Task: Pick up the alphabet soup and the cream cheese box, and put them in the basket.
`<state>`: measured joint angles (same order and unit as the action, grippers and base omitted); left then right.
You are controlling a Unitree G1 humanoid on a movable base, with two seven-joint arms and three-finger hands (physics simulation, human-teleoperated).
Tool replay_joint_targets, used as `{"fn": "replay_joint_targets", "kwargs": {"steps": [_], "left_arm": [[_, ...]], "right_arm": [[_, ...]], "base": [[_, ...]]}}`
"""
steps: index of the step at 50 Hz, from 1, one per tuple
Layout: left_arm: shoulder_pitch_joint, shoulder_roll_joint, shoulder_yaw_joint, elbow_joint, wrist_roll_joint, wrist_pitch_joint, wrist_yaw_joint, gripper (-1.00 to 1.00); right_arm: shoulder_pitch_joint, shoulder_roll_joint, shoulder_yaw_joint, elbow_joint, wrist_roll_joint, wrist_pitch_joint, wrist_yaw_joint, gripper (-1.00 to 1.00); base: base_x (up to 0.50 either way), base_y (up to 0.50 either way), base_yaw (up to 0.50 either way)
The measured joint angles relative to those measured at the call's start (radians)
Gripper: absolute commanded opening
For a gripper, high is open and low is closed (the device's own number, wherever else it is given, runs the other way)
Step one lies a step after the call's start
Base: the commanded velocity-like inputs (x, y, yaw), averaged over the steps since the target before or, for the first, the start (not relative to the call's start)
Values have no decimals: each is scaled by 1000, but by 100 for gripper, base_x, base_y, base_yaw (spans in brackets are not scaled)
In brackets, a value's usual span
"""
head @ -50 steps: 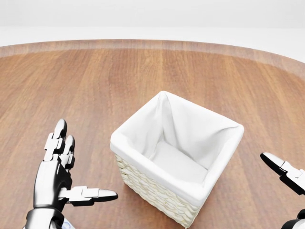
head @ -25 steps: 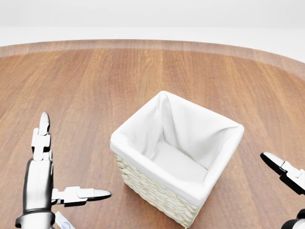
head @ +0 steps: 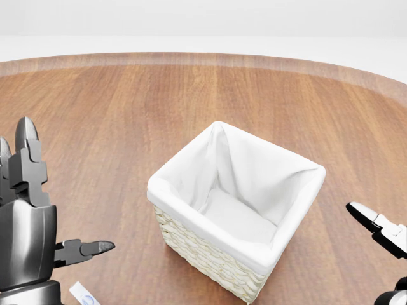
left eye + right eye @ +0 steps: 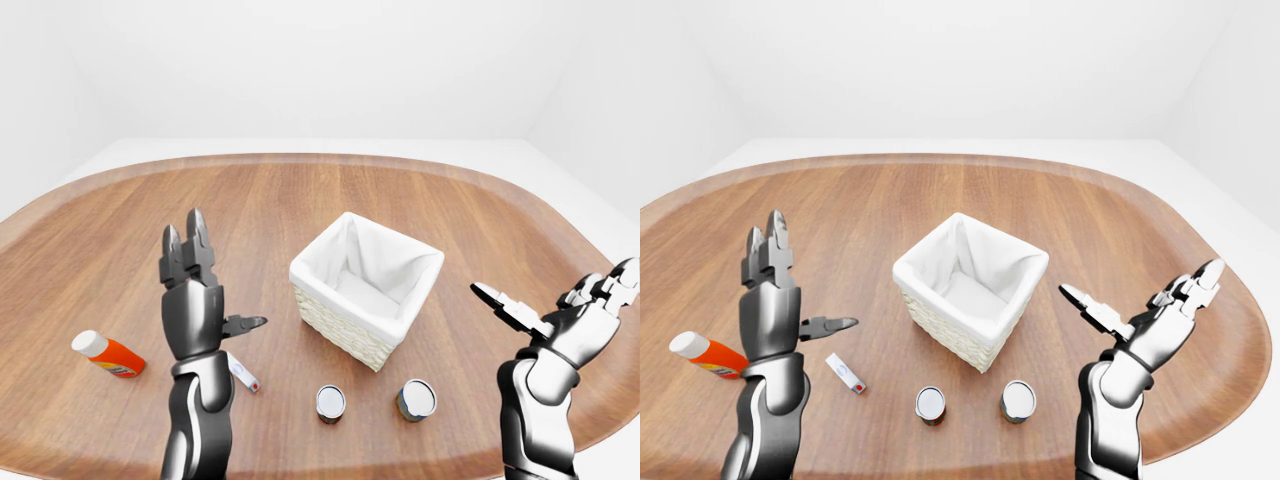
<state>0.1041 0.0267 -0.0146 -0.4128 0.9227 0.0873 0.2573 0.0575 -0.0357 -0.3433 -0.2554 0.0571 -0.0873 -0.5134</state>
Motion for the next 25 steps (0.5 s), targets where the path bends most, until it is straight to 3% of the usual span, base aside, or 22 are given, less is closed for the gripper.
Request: {"fn": "replay_joint_targets", "kwargs": {"steps": [10,25], "left_arm": [[17,9,-8,-34,207,0,14,100],[18,20,-10,-66,425,0,-9,100]], "right_arm": [[1,1,1,-2,-3,0,1,100],[1,1,1,0,-6,0,2,100]], "base": [[0,0,0],[0,0,0]]}}
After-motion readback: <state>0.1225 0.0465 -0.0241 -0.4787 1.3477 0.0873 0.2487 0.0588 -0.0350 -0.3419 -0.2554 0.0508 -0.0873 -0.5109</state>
